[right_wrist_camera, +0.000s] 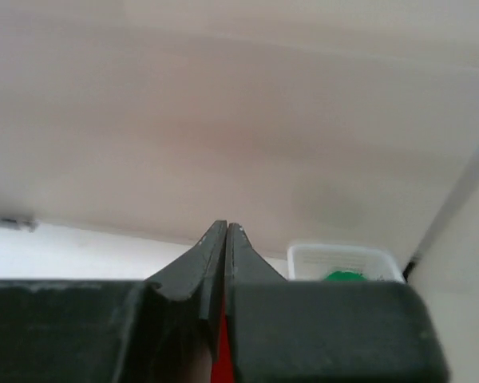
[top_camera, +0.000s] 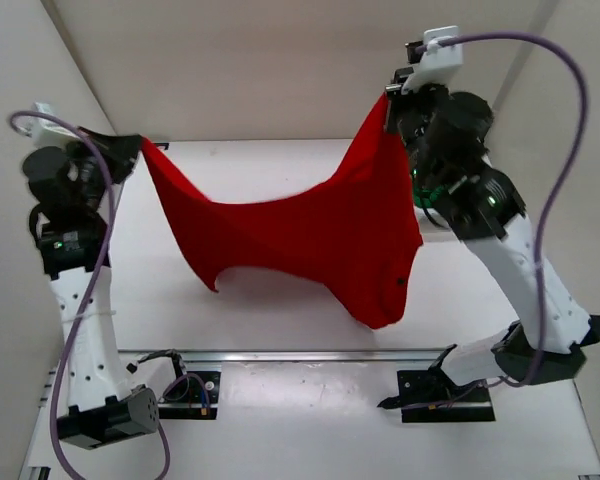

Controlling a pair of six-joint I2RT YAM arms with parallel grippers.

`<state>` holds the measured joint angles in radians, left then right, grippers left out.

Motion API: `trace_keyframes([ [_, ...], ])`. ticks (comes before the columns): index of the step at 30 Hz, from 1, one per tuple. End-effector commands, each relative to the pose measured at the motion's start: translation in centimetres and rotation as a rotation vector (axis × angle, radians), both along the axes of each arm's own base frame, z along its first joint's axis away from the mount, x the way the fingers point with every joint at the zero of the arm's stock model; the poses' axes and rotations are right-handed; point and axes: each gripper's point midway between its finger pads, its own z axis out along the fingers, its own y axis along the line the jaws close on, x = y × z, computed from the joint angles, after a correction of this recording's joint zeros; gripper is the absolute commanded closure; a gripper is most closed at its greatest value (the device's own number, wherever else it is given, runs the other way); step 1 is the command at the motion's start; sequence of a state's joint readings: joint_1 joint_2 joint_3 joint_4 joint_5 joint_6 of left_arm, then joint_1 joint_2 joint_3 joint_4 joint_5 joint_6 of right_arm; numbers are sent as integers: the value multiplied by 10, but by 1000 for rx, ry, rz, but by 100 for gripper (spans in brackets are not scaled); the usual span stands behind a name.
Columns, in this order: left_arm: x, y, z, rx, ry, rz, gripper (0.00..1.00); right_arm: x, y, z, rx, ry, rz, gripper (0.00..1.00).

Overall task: Fold and stack the t-shirts
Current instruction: Flatten out the tshirt

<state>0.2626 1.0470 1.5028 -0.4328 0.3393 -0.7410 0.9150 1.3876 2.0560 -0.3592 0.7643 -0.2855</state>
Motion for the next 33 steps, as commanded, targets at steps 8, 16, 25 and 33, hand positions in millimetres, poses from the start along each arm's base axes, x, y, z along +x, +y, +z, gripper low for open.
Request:
trace_keyframes([
  [8, 79, 1, -221, -20, 415, 53, 100, 170, -4, -222, 102, 604, 351, 100],
  [16, 157, 23, -103, 4, 270, 74, 100, 241, -74, -86, 299, 258, 340, 100],
  [25, 145, 74, 29, -16, -9, 166, 100, 159, -118, 59, 299, -179, 341, 100],
  [33, 155, 91, -47, 20, 108, 234, 100, 228, -114, -118, 235, 258, 238, 100],
])
